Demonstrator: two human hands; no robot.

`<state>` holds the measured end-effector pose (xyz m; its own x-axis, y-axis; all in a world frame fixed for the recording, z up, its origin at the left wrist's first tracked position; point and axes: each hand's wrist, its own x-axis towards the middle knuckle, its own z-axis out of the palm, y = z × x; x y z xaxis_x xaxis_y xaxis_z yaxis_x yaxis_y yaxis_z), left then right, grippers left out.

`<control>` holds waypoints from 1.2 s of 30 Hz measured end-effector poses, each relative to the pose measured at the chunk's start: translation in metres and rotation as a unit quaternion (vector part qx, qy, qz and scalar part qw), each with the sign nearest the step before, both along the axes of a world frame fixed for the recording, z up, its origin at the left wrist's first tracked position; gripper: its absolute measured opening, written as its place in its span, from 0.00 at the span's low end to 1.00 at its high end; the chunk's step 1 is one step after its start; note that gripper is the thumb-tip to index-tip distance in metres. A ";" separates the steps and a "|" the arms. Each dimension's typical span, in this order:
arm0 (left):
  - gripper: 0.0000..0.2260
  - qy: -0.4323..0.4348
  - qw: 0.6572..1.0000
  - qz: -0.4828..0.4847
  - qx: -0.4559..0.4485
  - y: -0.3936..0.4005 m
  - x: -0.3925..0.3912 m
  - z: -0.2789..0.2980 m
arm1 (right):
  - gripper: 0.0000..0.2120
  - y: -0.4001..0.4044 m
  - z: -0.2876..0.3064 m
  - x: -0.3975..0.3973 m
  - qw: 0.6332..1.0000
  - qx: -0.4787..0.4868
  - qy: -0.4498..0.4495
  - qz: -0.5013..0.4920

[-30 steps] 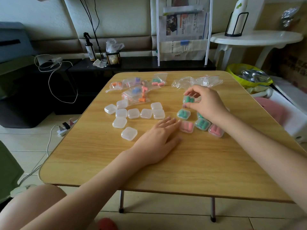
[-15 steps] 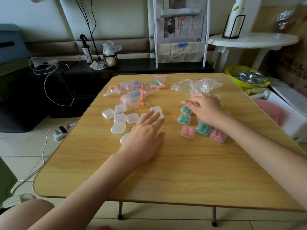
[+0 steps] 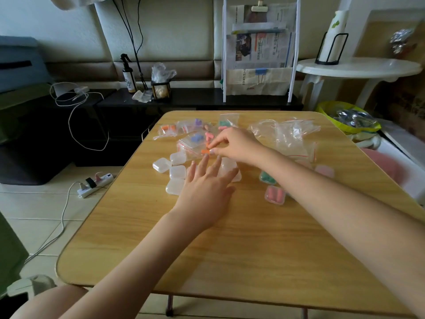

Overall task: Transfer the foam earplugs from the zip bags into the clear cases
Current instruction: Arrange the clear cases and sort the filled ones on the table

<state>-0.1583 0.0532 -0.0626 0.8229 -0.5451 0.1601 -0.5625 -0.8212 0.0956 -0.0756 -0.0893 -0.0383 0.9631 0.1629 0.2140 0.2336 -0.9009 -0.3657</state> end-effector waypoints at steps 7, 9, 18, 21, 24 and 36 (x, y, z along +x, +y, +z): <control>0.18 -0.002 0.999 0.005 -0.048 0.004 0.005 0.000 | 0.08 0.025 -0.010 0.024 0.990 -0.132 -0.023 -0.039; 0.18 0.004 0.999 0.009 -0.051 0.004 0.005 0.000 | 0.06 0.026 -0.011 0.024 0.990 -0.121 -0.056 -0.044; 0.14 0.284 0.701 0.143 -0.639 0.007 0.006 0.033 | 0.08 -0.012 -0.004 -0.044 0.969 0.172 -0.175 -0.013; 0.21 0.354 0.626 0.165 -0.675 0.020 0.011 0.033 | 0.10 -0.025 -0.010 -0.079 0.960 0.152 -0.235 0.001; 0.14 0.373 0.616 0.170 -0.673 0.019 0.010 0.027 | 0.12 -0.036 -0.013 -0.105 0.950 0.148 -0.276 -0.008; 0.09 0.421 0.635 0.095 -0.641 0.010 -0.012 0.025 | 0.15 -0.038 -0.016 -0.137 0.954 0.124 -0.272 -0.035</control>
